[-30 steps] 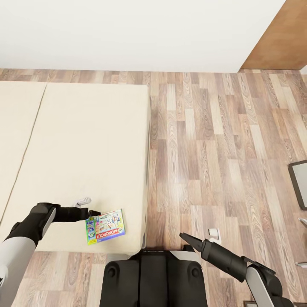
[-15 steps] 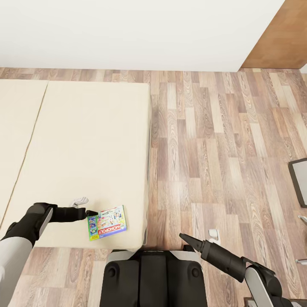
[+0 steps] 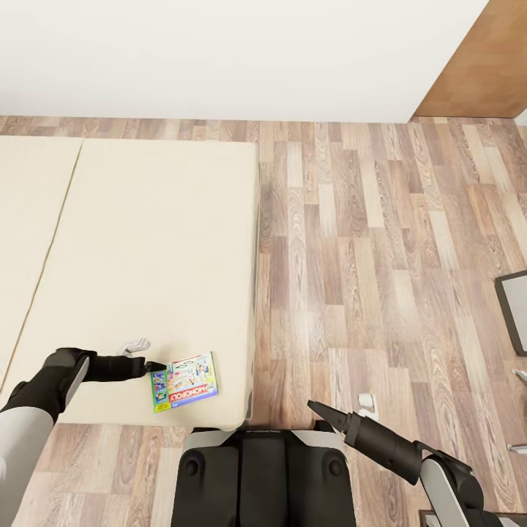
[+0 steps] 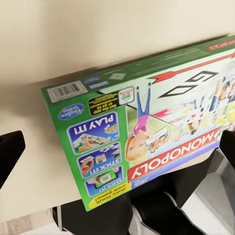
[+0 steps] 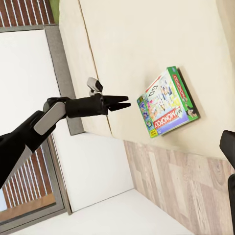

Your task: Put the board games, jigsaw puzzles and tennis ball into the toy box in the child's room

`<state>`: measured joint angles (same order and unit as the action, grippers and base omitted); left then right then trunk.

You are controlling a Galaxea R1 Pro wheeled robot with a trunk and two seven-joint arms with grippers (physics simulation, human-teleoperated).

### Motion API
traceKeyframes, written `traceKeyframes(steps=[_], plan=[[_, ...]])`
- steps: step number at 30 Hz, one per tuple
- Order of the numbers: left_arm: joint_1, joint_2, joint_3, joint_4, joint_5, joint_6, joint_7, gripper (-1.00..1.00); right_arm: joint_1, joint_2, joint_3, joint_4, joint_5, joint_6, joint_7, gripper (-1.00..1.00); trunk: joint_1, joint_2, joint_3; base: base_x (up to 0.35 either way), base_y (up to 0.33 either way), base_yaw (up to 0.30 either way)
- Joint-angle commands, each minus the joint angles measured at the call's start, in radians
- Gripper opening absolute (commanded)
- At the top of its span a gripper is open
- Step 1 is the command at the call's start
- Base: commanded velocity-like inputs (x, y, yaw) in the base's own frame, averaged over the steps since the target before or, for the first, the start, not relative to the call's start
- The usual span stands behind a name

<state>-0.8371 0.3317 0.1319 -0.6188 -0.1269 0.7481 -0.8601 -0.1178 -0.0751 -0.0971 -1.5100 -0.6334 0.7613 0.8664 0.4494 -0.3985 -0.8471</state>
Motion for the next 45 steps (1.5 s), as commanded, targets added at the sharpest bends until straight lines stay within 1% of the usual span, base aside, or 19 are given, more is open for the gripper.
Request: traceKeyframes(steps=[1,6,10,13,19,29,34,38,45], plan=[[0.000,-0.002,0.005,-0.001,-0.011,0.006,-0.008,1.00,0.000,0.000,0.000,0.000,-0.003,0.006,0.001,1.00,0.001,-0.002,-0.001,0.000,0.000,0.000],[0.000,-0.008,0.002,-0.001,-0.012,0.004,0.010,1.00,0.001,0.000,0.000,-0.001,-0.001,0.006,0.000,1.00,0.001,-0.002,-0.001,0.000,0.000,0.000],[0.000,-0.010,0.003,0.000,-0.013,0.003,0.042,1.00,0.000,-0.001,-0.001,-0.001,-0.002,0.006,0.000,1.00,0.001,-0.002,-0.001,0.000,0.000,0.000],[0.000,-0.019,0.004,0.003,-0.012,0.000,0.085,1.00,0.000,-0.001,-0.001,-0.001,-0.002,0.006,0.000,1.00,0.001,-0.002,-0.001,0.000,0.000,0.000],[0.000,-0.030,0.004,0.020,-0.008,-0.007,0.125,1.00,0.000,-0.002,-0.001,-0.001,-0.002,0.006,0.000,1.00,0.001,-0.002,-0.001,0.000,0.000,0.000],[0.000,-0.035,0.003,0.033,-0.005,-0.010,0.135,1.00,0.000,-0.002,-0.001,-0.001,-0.002,0.006,0.000,1.00,0.001,-0.002,-0.007,0.000,0.000,0.000],[0.000,-0.047,0.003,0.034,-0.009,-0.011,0.136,1.00,0.000,-0.002,-0.001,-0.001,-0.003,0.007,0.000,1.00,0.001,-0.002,-0.012,0.000,0.000,0.000],[0.000,-0.051,0.003,0.034,-0.010,-0.012,0.136,1.00,0.000,-0.002,-0.001,-0.001,-0.003,0.007,0.000,1.00,0.001,-0.002,-0.016,0.000,0.000,0.000],[0.000,-0.052,0.002,0.034,-0.008,-0.013,0.135,1.00,0.000,-0.002,-0.001,-0.001,-0.003,0.006,0.000,1.00,0.001,-0.002,-0.018,0.000,0.000,0.000]])
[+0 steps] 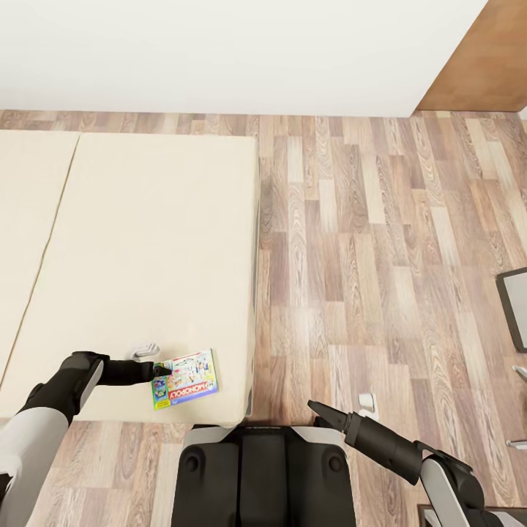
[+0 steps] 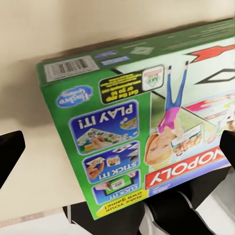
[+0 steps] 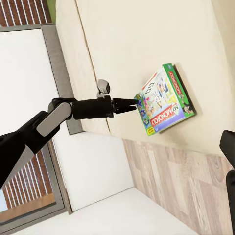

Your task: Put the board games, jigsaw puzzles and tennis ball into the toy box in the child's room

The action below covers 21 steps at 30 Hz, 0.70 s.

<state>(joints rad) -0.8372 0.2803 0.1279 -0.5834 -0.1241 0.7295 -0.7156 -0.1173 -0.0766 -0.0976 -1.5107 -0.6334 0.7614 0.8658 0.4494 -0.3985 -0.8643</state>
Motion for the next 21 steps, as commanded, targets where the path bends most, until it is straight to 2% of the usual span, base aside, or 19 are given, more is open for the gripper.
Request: traceKeyframes(steps=[1,21], plan=[[0.000,-0.001,0.006,-0.001,-0.010,0.005,-0.009,1.00,0.000,0.000,-0.001,0.000,-0.003,0.006,0.001,1.00,0.001,-0.002,-0.001,0.000,0.000,0.000],[0.000,-0.001,0.007,-0.001,-0.008,0.002,-0.010,1.00,0.000,0.000,-0.001,0.000,-0.003,0.006,0.001,1.00,0.001,-0.002,-0.003,0.000,0.000,0.000]])
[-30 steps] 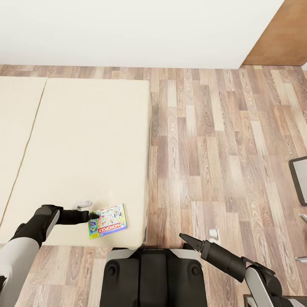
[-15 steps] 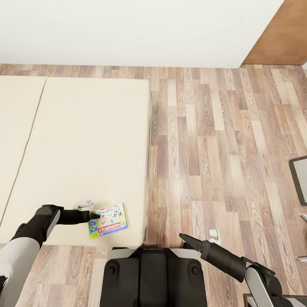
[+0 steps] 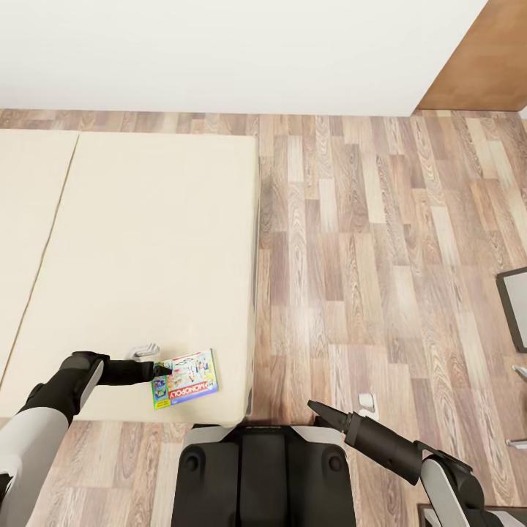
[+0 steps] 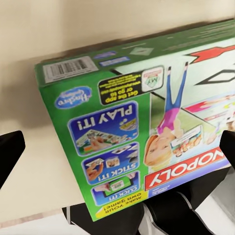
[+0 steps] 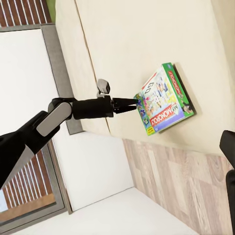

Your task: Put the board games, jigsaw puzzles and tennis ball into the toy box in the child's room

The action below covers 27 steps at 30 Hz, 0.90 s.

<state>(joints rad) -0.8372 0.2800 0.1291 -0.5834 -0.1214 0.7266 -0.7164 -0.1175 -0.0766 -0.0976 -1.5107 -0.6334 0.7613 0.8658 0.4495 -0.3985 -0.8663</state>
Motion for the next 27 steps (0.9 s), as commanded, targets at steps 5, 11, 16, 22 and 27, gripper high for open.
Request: traceKeyframes(steps=[5,11,16,22,27], plan=[[0.000,-0.001,0.006,-0.001,-0.010,0.005,-0.009,1.00,0.000,0.000,-0.001,0.000,-0.003,0.006,0.001,1.00,0.001,-0.002,-0.006,0.000,0.000,0.000],[0.000,-0.001,0.006,-0.001,-0.010,0.005,-0.009,1.00,0.000,0.000,-0.001,0.000,-0.003,0.006,0.001,1.00,0.001,-0.002,-0.015,0.000,0.000,0.000],[0.000,-0.001,0.006,-0.001,-0.010,0.005,-0.009,1.00,0.000,0.000,-0.001,0.000,-0.003,0.006,0.001,1.00,0.001,-0.002,-0.021,0.000,0.000,0.000],[0.000,-0.001,0.006,-0.001,-0.010,0.005,-0.009,1.00,-0.001,0.000,-0.001,0.000,-0.004,0.006,0.001,1.00,0.001,-0.002,-0.025,0.000,0.000,0.000],[0.000,-0.001,0.006,-0.001,-0.009,0.005,-0.009,1.00,-0.001,0.000,-0.001,0.000,-0.004,0.006,0.001,1.00,0.001,-0.002,-0.025,0.000,-0.075,0.000]])
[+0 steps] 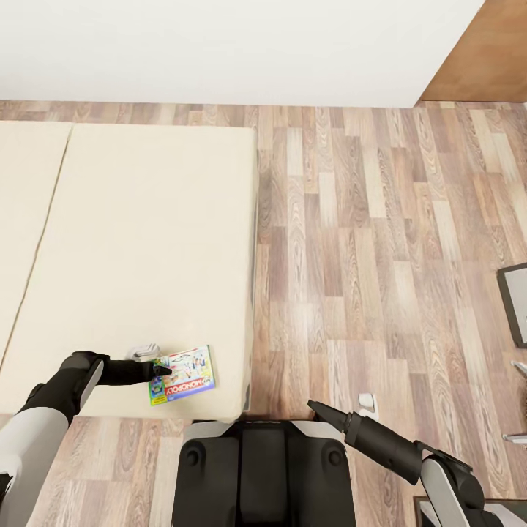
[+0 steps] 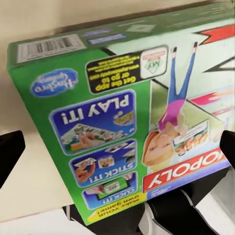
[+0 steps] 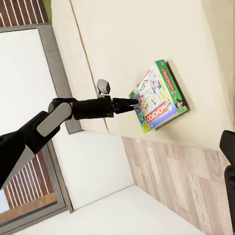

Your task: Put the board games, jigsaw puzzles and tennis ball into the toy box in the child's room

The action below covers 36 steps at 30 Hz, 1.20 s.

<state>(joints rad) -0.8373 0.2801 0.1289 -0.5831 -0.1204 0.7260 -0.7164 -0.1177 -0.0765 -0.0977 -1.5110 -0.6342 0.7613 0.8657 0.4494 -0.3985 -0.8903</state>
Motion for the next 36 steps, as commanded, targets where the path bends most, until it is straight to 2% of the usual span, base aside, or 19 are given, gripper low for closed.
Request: traceKeyframes(steps=[1,12,36], plan=[[0.000,-0.001,0.006,-0.001,-0.010,0.006,-0.009,1.00,0.000,0.000,0.000,0.000,-0.004,0.006,0.001,1.00,0.001,-0.002,-0.001,0.000,-0.172,0.000],[0.000,-0.001,0.006,-0.001,-0.010,0.006,-0.009,1.00,0.000,0.000,0.000,0.000,-0.002,0.006,0.001,1.00,0.001,-0.002,-0.001,0.000,-0.062,0.000],[0.000,-0.001,0.007,-0.001,-0.009,0.006,-0.010,1.00,0.000,-0.001,0.000,0.000,-0.002,0.006,0.001,1.00,0.001,-0.002,-0.001,0.000,-0.146,0.000]])
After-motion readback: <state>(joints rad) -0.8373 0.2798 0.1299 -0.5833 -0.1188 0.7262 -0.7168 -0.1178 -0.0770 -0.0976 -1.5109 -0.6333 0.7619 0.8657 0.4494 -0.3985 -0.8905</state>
